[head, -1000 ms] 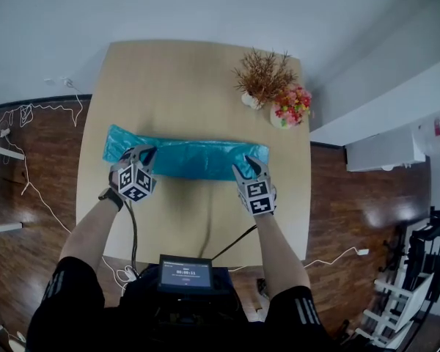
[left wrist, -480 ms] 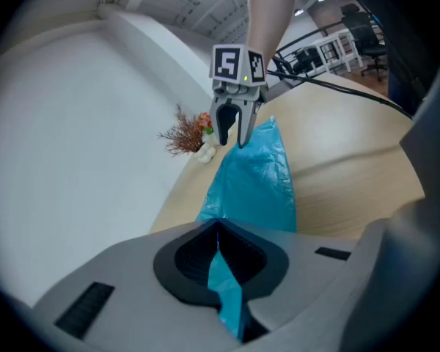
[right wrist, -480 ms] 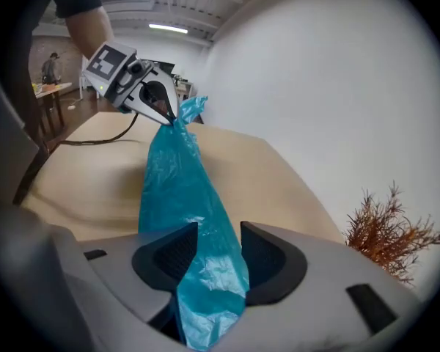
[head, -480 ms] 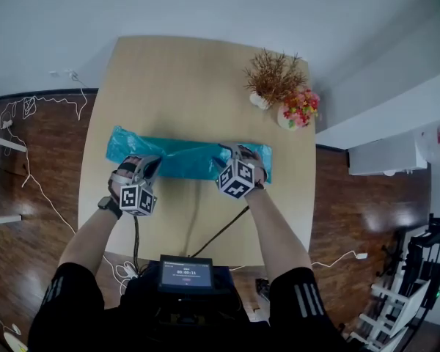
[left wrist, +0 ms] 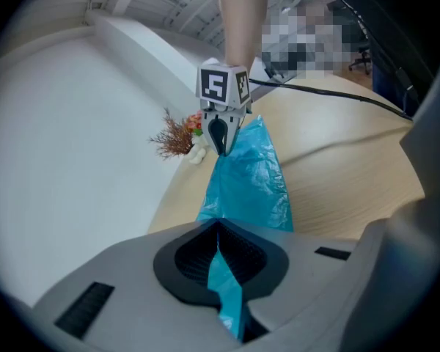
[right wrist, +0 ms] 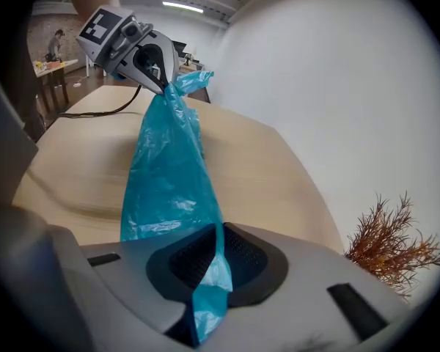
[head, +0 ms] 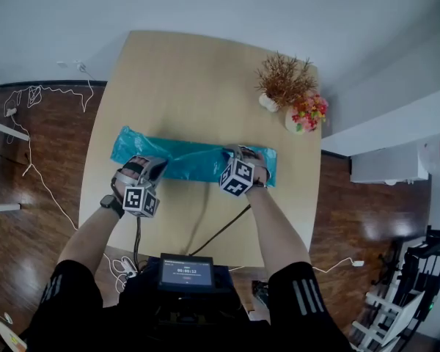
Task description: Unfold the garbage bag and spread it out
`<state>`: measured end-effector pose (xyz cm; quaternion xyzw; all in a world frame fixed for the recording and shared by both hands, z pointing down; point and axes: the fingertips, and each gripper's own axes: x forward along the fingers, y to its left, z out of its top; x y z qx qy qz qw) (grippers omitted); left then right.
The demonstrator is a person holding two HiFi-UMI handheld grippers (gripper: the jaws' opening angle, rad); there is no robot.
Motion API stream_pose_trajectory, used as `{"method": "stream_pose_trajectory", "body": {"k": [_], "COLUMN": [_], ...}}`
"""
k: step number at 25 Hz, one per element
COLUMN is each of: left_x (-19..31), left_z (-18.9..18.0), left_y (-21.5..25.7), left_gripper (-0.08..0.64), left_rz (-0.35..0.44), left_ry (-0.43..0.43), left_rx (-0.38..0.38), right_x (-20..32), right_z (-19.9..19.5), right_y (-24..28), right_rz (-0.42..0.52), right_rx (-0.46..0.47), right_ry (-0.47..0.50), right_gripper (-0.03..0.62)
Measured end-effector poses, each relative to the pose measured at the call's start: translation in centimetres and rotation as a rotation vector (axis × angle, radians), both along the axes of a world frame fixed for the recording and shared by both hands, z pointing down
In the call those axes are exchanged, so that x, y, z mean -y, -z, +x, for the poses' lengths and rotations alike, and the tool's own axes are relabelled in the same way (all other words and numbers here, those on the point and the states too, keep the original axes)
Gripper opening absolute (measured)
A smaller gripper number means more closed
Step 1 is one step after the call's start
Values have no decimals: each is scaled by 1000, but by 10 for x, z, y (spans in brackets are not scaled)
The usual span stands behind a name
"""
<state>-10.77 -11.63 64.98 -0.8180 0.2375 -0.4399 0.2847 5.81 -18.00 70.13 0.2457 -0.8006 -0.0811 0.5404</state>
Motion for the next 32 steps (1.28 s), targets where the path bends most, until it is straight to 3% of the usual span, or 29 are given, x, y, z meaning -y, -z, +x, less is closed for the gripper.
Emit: {"method": "stream_pose_trajectory", "body": {"k": [3, 10, 13, 16, 21, 23, 27, 30, 32], "left_x": [-1, 3, 10, 10, -8, -18, -29, -36, -40], "left_z": [-6, -26, -43, -60, -111, -124, -123, -118, -121], "left_y": [-1, 28, 43, 44, -16, -27, -32, -34, -38], "left_gripper": [3, 178, 237, 267, 267, 261, 63, 3, 1], "left_rz": [-36, -75, -141, -232, -518, -587, -569, -526, -490], "left_ry": [24, 70, 111, 108, 69, 65, 48, 30, 20], "left_rx": [-2, 27, 56, 144, 401, 442, 422, 414, 432], "right_x": [-3, -4, -7, -12, -26, -32, -46, -58, -67], "right_z": [-4, -8, -9, -9, -7, -6, -5, -2, 0], "right_y": [5, 24, 32, 39, 46, 49, 51, 53, 55], "right_rz": [12, 60, 78, 93, 105, 111, 105, 100, 90], "right_rx": [5, 28, 37, 47, 57, 65, 90, 103, 125], "right_ry": [-1, 6, 10, 8, 2, -5, -22, -29, -47], "right_gripper": [17, 13, 12, 12, 12, 13, 14, 15, 32]}}
